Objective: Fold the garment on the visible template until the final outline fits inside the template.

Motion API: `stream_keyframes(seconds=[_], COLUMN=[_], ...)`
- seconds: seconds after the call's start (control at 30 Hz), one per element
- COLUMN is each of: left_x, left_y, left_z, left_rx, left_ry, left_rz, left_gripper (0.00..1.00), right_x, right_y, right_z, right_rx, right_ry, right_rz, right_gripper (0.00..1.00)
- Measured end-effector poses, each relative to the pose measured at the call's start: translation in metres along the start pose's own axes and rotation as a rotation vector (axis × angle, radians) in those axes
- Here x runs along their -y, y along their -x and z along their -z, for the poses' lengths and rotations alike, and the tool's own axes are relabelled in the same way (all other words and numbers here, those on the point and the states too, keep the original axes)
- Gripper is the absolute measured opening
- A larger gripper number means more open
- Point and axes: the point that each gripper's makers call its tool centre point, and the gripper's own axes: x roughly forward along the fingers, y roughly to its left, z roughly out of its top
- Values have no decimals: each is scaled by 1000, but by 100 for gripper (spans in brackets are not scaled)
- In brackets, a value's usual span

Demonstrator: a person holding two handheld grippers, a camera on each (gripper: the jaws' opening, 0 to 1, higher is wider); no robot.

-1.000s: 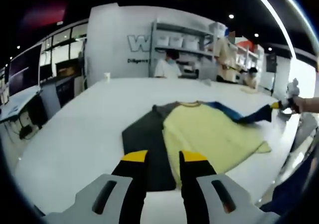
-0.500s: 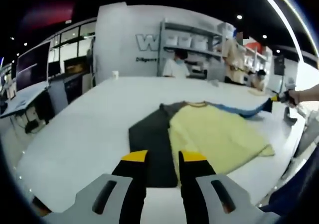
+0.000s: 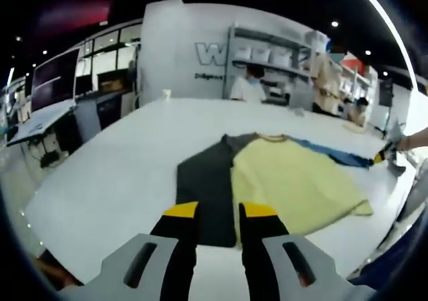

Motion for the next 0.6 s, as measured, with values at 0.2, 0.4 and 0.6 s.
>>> stream_keyframes(seconds=[0.2,0.4,0.6], left_x=[1,6,11], left_y=[-4,-2,5], left_z=[-5,-5,-3], left_rx=[8,11,-5], left_ry=[-1,-4,-15], left_rz=[3,-1,-22], left_gripper=[22,22,22], right_x=[17,65,51], right_y=[21,23,5], right_z=[-17,-7,-16], right_rx=[193,220,191], right_ry=[-232,-315,-250], right_rz=[151,309,253], right_gripper=[16,15,15])
